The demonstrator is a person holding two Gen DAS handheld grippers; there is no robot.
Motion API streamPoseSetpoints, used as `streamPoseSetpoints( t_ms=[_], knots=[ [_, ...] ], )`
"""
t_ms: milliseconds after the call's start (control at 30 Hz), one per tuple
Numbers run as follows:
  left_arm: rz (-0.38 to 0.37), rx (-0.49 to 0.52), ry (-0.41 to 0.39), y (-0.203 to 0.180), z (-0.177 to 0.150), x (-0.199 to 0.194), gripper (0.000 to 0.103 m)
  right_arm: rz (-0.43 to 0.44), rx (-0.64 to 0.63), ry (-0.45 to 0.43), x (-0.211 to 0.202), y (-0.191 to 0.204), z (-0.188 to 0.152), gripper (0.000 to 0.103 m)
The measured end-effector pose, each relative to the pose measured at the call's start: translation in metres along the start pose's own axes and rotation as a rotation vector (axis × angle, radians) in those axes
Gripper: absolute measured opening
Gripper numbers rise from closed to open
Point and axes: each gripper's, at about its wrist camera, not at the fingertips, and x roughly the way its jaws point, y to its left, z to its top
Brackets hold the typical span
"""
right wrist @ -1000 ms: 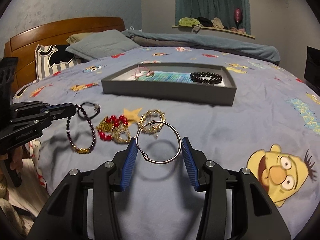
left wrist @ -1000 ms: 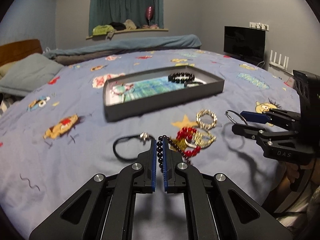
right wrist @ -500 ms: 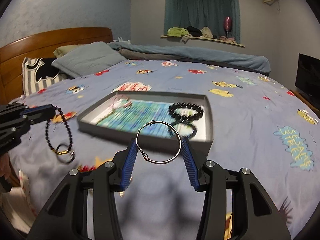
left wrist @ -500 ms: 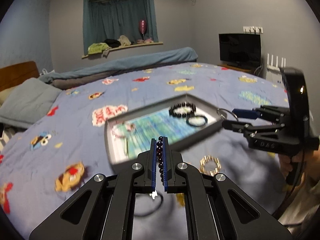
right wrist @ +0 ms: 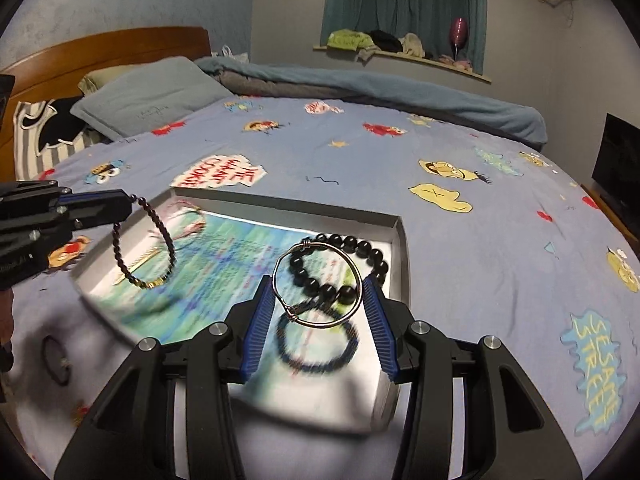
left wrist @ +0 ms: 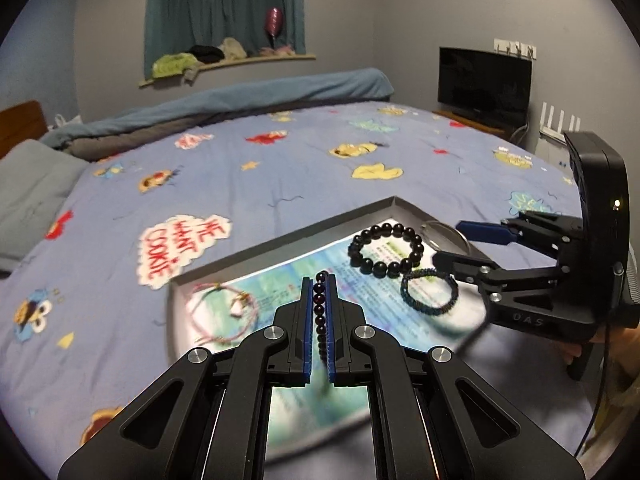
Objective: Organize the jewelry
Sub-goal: 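Carry dark red bracelet into grey tray with left tool while right tool drops silver hoop there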
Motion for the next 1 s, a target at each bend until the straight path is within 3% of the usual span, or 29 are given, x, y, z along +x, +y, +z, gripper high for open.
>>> streamPoseSetpoints(
  t_ms=[133, 233, 433, 700, 900, 967, 1000],
  knots=[
    [-0.039, -0.058, 0.037, 0.012, 0.011, 0.034, 0.006, -0.012, 0.002, 0.055, 0.027, -0.009, 0.008, 0.046],
    [-0.016, -0.115, 0.094, 0.025, 0.016, 0.059, 0.006, -0.020, 0.001, 0.097, 0.043, -0.014, 0.013, 0.046],
    [0.065, -0.107, 0.179, 0.037, 0.016, 0.087, 0.006, -0.023, -0.014, 0.169, 0.062, -0.011, 0.021, 0.046],
    [0.072, -0.078, 0.310, 0.034, 0.012, 0.111, 0.006, 0.001, -0.047, 0.245, 0.074, -0.005, 0.020, 0.046],
    [0.095, -0.045, 0.285, 0.028, 0.010, 0.107, 0.007, 0.003, -0.034, 0.237, 0.075, -0.006, 0.019, 0.048],
    [0.096, -0.050, 0.275, 0.028, 0.010, 0.104, 0.010, 0.011, -0.028, 0.234, 0.073, -0.007, 0.018, 0.048],
    [0.098, -0.057, 0.265, 0.029, 0.011, 0.102, 0.016, 0.013, -0.024, 0.230, 0.072, -0.008, 0.018, 0.049]
  ],
)
